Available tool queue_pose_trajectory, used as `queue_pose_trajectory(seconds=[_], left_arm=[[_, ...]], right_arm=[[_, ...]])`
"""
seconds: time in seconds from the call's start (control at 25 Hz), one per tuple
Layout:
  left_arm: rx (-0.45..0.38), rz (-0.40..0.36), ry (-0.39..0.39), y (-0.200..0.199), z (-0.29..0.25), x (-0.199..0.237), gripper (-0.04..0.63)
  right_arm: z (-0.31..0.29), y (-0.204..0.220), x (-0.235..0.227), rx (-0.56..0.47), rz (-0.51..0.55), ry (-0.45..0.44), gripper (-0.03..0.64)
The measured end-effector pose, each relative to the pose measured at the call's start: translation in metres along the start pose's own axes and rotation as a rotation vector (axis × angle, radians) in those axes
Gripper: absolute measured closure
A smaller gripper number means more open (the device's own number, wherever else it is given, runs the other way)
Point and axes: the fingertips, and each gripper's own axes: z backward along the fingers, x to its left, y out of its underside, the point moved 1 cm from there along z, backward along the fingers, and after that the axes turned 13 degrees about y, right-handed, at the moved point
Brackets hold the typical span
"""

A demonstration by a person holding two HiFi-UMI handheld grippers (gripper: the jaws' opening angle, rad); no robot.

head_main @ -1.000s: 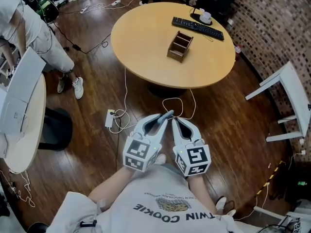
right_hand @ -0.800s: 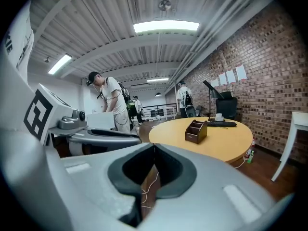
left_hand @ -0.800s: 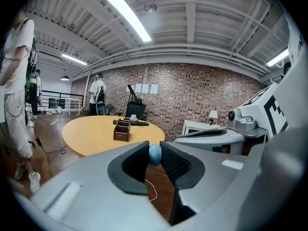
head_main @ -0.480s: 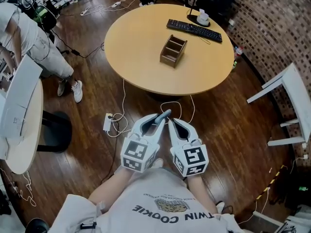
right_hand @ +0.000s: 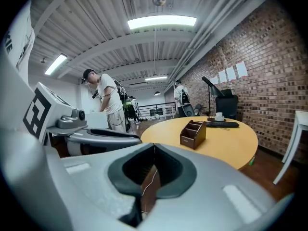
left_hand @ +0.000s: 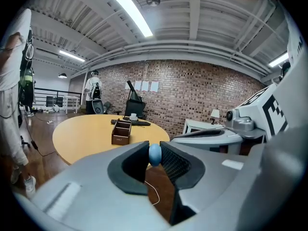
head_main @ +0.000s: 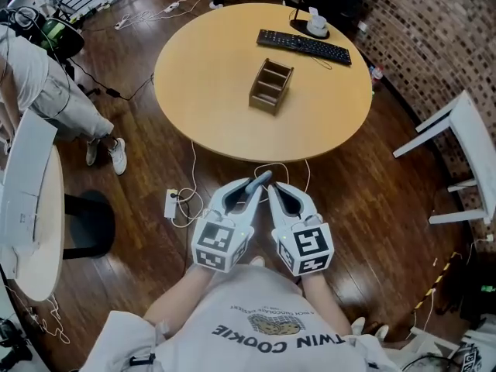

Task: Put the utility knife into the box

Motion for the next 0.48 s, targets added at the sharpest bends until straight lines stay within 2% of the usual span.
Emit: queue_pose_trajectory(seconds=[0.28, 0.48], left_arm=[[-0.002, -0.003, 0.06, -0.02, -0.02, 0.066, 0.523], [0.001, -0.003, 0.134, -0.031, -0.028, 0.11, 0.523]], right_arm=[[-0.065, -0.019, 0.005, 0.019, -0.002, 0.065, 0.614], [-0.104, -0.034, 0.014, 0.029, -0.007, 0.138, 0.614]])
